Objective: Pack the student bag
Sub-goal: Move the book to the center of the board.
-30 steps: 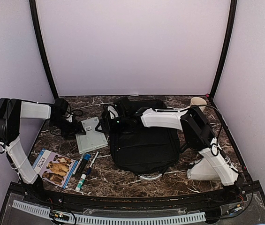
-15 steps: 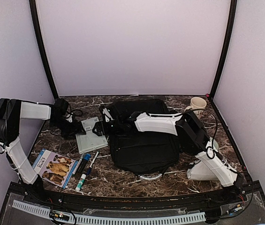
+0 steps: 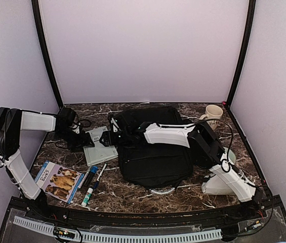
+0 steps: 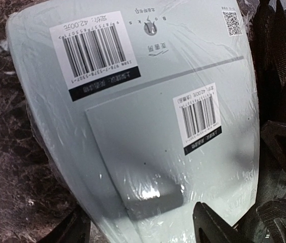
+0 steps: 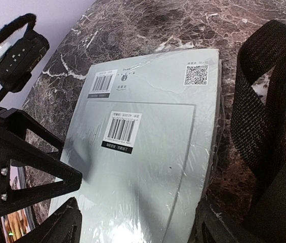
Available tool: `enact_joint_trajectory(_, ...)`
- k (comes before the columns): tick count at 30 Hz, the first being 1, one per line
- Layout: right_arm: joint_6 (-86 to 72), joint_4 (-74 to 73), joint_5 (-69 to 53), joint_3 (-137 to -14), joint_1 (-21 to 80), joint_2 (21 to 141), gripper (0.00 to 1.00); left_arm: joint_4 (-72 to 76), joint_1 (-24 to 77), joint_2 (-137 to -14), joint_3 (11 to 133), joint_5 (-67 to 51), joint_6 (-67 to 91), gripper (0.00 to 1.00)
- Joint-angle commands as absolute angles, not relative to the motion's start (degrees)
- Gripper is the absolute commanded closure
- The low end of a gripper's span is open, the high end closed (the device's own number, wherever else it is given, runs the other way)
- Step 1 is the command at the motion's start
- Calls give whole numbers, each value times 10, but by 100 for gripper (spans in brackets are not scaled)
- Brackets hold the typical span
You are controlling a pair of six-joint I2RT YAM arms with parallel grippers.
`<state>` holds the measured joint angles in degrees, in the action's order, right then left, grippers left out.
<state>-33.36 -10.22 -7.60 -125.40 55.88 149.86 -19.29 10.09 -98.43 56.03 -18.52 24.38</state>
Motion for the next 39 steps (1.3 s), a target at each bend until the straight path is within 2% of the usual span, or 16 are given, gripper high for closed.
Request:
enact_joint_trajectory(1,-367,-202,-123,-1229,581,1564,23,-190,111,-953,551,-197,253,29)
enact_joint_trajectory(7,-375,-264,24,-1213,593,1514,24,-209,111,-933,554,-169,248,29)
enact_joint_trajectory(9,-385,-271,34,-1197,600,1495,24,-217,111,-924,558,-157,245,28)
enact_joint_trajectory(15,-369,-232,-24,-1160,612,1485,23,-246,111,-914,572,-126,260,27)
enact_joint_trajectory(18,-334,-205,-51,-1173,613,1508,26,-263,111,-927,582,-121,271,27)
enact_joint_trajectory(25,-245,-184,-72,-1222,606,1530,26,-256,111,-934,554,-128,290,27)
enact_joint_trajectory(39,-221,-134,-169,-1206,592,1455,28,-185,124,-966,503,-195,310,37)
